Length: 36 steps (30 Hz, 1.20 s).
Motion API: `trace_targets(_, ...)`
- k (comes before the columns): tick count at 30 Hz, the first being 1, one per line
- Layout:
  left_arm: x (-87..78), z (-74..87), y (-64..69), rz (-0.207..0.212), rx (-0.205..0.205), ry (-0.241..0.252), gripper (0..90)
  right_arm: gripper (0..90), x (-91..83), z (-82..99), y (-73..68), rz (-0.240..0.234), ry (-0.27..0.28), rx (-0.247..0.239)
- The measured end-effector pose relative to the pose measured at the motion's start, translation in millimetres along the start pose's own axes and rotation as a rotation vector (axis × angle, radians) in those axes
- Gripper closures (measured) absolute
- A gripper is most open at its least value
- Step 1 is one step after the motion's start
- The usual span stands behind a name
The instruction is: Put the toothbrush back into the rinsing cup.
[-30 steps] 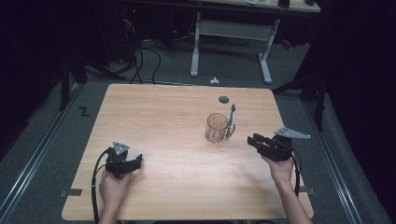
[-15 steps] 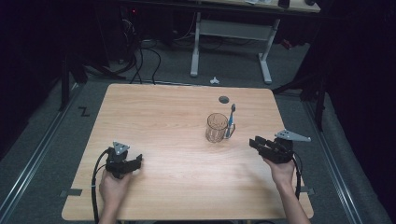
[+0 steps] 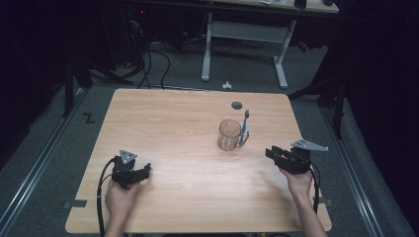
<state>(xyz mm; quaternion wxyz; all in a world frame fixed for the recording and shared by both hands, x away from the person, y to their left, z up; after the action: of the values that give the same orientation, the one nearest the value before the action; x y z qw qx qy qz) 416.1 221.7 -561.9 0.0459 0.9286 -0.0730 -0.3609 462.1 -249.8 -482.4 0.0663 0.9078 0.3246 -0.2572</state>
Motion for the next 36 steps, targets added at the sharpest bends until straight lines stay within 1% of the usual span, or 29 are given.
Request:
trace_targets(6, 0.0, 0.0, 0.0, 0.0, 0.0, 0.0, 28.7, 61.9, 3.2, 7.1, 2.8, 0.01, -0.017, 0.007)
trace_targets(9, 0.0, 0.0, 0.0, 0.0, 0.0, 0.0, 28.7, 61.7, 6.1, 12.1, 4.0, 0.014, -0.037, 0.009)
trace_targets(11, 0.0, 0.0, 0.0, 0.0, 0.0, 0.0, 28.7, 61.6, 8.3, 14.5, 4.7, 0.026, -0.047, -0.002)
trace_targets(13, 0.0, 0.0, 0.0, 0.0, 0.0, 0.0, 28.7, 61.2, 10.2, 16.7, 5.1, 0.036, -0.056, -0.002)
trace_targets(14, 0.0, 0.0, 0.0, 0.0, 0.0, 0.0, 28.7, 60.9, 11.5, 18.5, 5.8, 0.047, -0.066, -0.016)
trace_targets(16, 0.0, 0.0, 0.0, -0.001, 0.0, 0.0, 28.7, 60.5, 14.8, 23.2, 6.9, 0.063, -0.084, -0.025)
trace_targets(19, 0.0, 0.0, 0.0, 0.0, 0.0, 0.0, 28.7, 60.3, 18.3, 28.9, 9.4, 0.081, -0.101, -0.026)
trace_targets(25, 0.0, 0.0, 0.0, 0.0, 0.0, 0.0, 28.7, 59.9, 23.0, 37.0, 13.8, 0.097, -0.127, -0.021)
trace_targets(31, 0.0, 0.0, 0.0, 0.0, 0.0, 0.0, 28.7, 59.7, 27.3, 39.1, 14.2, 0.107, -0.138, -0.029)
trace_targets(32, 0.0, 0.0, 0.0, -0.001, 0.0, 0.0, 28.7, 59.7, 28.3, 39.4, 14.6, 0.108, -0.139, -0.036)
trace_targets(36, 0.0, 0.0, 0.0, 0.0, 0.0, 0.0, 28.7, 59.5, 31.4, 40.9, 14.8, 0.117, -0.143, -0.037)
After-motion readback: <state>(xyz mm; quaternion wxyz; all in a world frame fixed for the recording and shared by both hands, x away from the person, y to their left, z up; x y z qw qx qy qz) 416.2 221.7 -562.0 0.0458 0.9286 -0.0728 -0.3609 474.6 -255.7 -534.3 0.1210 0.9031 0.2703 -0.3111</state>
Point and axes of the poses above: each handheld gripper's, and its own axes: x roughly forward along the jaws, z roughly out of its underside, y roughly to its right, the point moved 8 cm from there along x, roughly forward along the jaws, and after that the axes turned 10 degrees about -x, right-handed, at the moved point
